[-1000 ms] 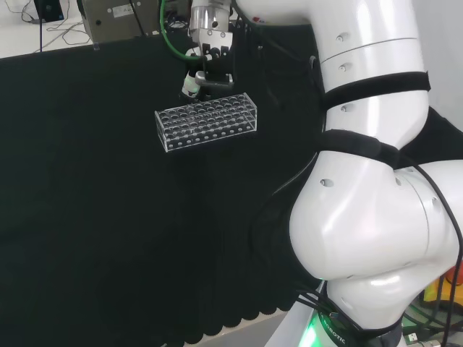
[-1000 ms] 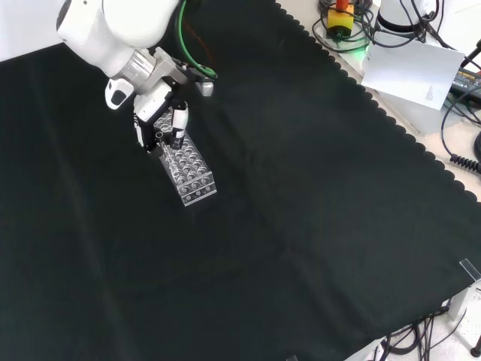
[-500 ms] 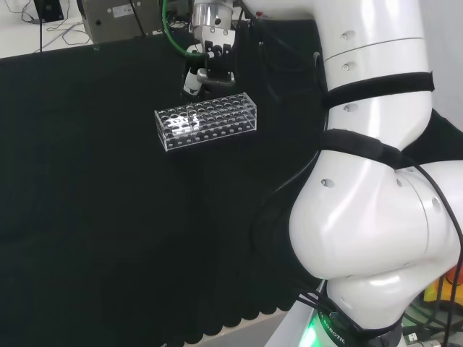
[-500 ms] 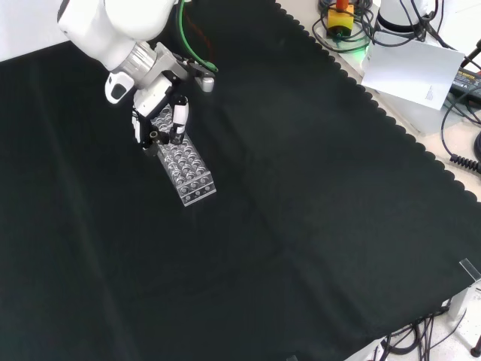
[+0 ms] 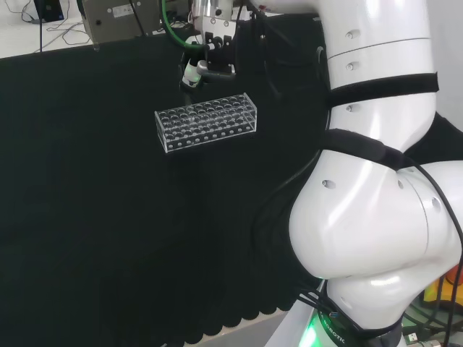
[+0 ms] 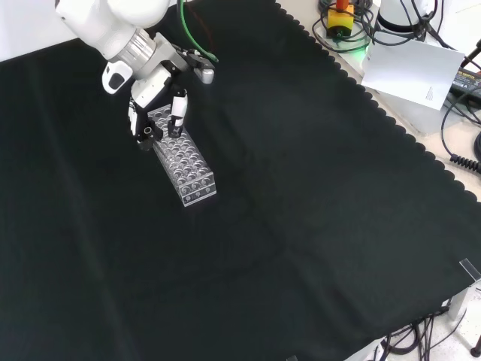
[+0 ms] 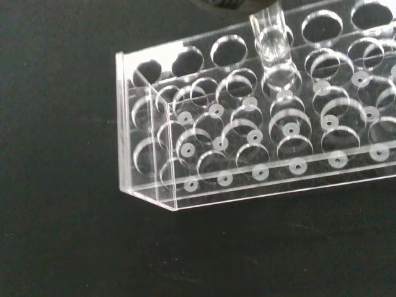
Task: Put the test tube back in the rack.
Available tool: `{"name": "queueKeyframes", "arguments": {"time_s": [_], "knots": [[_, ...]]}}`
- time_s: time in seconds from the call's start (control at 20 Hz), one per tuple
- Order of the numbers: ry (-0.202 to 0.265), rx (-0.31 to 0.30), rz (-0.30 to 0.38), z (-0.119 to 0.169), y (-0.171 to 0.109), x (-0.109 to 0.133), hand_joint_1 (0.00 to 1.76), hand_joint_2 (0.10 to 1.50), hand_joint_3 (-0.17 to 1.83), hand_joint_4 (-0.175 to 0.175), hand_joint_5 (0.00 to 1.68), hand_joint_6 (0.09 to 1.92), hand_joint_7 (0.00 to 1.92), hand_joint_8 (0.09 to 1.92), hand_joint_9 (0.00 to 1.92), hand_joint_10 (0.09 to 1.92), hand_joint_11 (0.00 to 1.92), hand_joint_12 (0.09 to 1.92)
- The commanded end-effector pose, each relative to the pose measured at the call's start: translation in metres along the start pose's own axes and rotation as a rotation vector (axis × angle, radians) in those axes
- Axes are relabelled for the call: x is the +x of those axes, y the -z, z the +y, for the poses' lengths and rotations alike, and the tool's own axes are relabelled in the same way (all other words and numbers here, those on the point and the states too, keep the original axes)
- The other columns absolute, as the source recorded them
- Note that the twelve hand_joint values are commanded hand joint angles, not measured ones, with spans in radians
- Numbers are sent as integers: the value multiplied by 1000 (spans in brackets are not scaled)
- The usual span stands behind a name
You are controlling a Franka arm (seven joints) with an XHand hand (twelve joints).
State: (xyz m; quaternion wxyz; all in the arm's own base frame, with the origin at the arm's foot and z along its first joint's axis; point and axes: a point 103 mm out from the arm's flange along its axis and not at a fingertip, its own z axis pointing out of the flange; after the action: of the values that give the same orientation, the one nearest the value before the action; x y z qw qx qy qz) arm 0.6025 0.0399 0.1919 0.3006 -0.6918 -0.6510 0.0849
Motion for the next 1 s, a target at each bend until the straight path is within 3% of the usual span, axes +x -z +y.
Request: {"name": "queueKeyframes", "arguments": {"time_s": [0.05,0.5,1.0], "knots": [[9,-3,9,-3,2,-2,1210,966,-175,-60,633,746,619,922,857,804,539,1431],[35,-23,21,-16,-6,0,1213,966,-175,-74,673,742,652,915,871,794,569,1421],[86,-102,-2,-41,28,12,1183,970,-175,-45,573,729,473,937,671,853,492,1452]]}}
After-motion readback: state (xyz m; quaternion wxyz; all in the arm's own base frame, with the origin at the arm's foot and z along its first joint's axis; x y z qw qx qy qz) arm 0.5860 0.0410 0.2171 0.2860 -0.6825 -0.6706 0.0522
